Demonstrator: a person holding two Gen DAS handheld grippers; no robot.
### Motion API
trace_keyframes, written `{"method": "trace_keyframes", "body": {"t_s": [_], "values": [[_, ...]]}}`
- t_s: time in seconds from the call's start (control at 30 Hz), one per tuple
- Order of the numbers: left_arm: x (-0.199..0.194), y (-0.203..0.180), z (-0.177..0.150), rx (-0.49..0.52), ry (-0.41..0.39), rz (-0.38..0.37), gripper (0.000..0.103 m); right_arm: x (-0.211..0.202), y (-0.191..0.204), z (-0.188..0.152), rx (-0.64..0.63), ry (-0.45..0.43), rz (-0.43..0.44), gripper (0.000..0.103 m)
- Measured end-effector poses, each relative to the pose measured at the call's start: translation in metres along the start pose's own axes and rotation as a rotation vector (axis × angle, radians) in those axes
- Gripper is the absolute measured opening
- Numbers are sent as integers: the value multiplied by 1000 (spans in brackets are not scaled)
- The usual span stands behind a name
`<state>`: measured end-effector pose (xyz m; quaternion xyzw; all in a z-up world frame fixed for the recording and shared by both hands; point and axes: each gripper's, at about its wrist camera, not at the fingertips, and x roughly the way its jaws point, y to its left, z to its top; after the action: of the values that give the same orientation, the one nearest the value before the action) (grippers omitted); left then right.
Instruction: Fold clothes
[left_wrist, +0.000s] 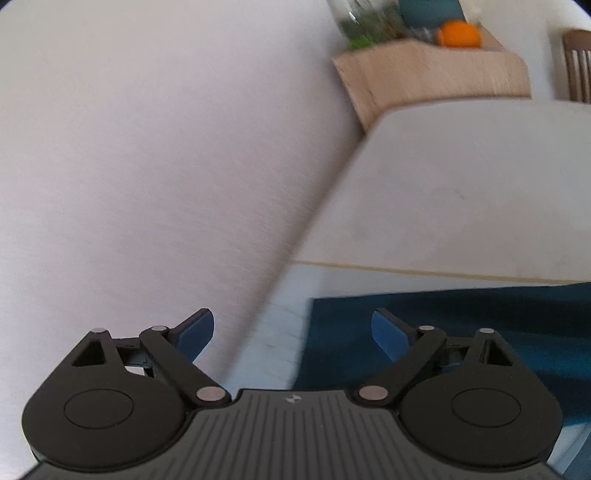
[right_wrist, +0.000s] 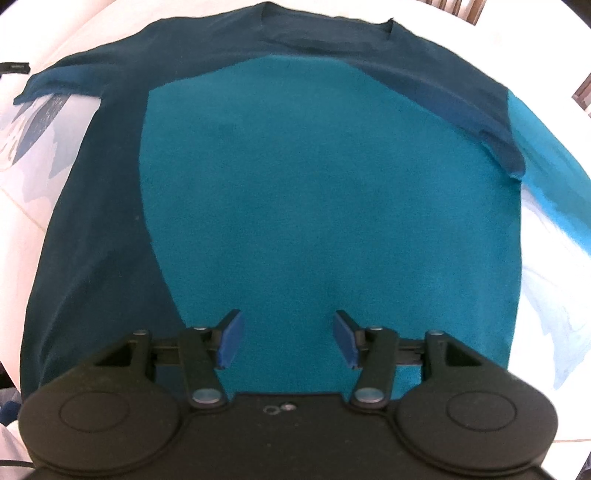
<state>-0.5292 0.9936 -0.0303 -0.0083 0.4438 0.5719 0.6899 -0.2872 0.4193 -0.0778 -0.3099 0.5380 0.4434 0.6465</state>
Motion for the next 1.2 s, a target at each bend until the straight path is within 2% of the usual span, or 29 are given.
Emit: {"method": "trace_keyframes", "body": {"t_s": [0.1, 0.2, 0.27, 0.4, 0.53, 0.63, 0.83, 0.9, 1.03, 1.2], "values": [[-28, 13, -1, -28, -20, 21, 93, -4, 4, -8, -35, -15, 16, 103], [-61, 21, 0, -76, -52, -39, 93, -8, 2, -12, -72, -30, 38, 103], [-92, 13, -10, -87, -65, -110, 93, -13, -3, -16, -92, -44, 52, 103], [-161, -34, -55, -72, -34, -293, 93, -28, -27, -30, -140, -89, 52, 103], [-228, -97, -112, -46, 48, -476, 93, -39, -71, -53, -132, -80, 44, 103], [-261, -140, -151, -27, 110, -562, 93, -47, -96, -74, -152, -77, 38, 103], [-317, -190, -188, -29, 136, -578, 93, -42, -116, -109, -216, -72, 103, 103], [-333, -204, -192, 9, 119, -567, 93, -41, -107, -121, -295, -90, 95, 103], [-357, -226, -202, 72, 145, -565, 93, -45, -94, -150, -410, -119, 63, 103], [-370, -244, -207, 143, 154, -542, 93, -55, -92, -181, -494, -111, 103, 103]]}}
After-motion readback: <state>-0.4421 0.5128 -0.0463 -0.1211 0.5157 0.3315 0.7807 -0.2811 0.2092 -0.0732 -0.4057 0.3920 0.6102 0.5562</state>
